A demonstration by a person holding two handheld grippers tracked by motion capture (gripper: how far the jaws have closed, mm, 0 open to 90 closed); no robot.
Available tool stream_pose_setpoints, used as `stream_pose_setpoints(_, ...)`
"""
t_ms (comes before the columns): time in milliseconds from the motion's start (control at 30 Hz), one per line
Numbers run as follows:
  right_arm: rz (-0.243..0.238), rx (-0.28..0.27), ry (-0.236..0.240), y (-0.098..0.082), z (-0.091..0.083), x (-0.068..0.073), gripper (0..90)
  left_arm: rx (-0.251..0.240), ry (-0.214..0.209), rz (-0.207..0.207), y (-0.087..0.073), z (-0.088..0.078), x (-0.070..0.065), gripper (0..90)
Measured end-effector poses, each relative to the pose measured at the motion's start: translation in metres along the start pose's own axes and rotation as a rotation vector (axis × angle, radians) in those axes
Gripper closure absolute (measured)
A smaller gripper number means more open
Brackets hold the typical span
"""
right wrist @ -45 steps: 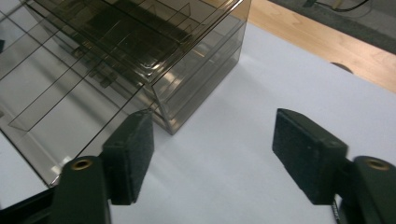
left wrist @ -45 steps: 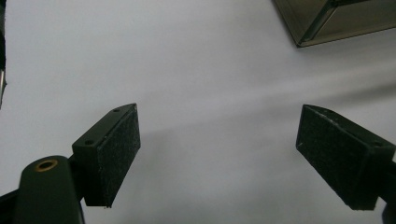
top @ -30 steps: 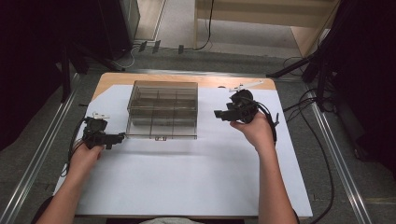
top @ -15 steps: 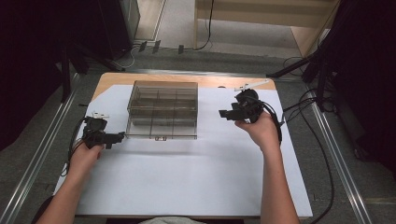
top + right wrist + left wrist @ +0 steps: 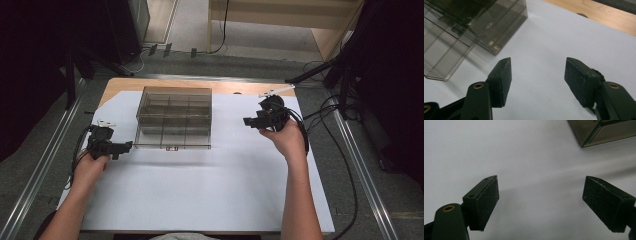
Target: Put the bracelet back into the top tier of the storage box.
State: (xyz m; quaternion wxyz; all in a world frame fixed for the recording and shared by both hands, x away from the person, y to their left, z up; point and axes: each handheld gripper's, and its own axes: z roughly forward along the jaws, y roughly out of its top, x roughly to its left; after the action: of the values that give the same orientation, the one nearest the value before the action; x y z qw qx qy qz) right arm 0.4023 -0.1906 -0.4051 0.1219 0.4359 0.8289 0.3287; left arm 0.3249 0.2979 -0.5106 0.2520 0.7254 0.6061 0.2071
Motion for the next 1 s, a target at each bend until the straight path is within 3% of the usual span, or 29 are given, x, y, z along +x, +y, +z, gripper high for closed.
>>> stream_pose_setpoints(133,0.005,0.03,-0.018,-0.003,0.003,-0.006,42.4,0.002,0.004,0.0,-0.001,0.0,0.0,14.9)
stream_pose_setpoints(300,0.012,0.078,-0.001,-0.006,0.007,-0.012,43.4,0.002,0.009,-0.002,-0.001,-0.001,0.001,14.9)
stream_pose_setpoints(333,0.028,0.11,0.004,-0.008,0.012,-0.017,43.4,0.003,0.011,0.002,-0.001,-0.002,0.001,14.9)
stream_pose_setpoints(600,0.104,0.176,-0.025,-0.013,0.025,-0.033,42.7,0.005,0.016,-0.006,-0.003,-0.004,0.002,14.8)
stream_pose_setpoints(700,0.088,0.179,-0.044,-0.013,0.028,-0.036,40.2,0.001,0.017,-0.009,-0.004,-0.004,0.003,14.8)
stream_pose_setpoints(767,0.071,0.204,-0.086,-0.015,0.033,-0.038,39.5,0.001,0.019,-0.01,-0.005,-0.005,0.004,14.8)
stream_pose_setpoints(1000,0.054,0.235,-0.123,-0.018,0.042,-0.044,37.5,-0.002,0.022,-0.019,-0.009,-0.008,0.006,14.8)
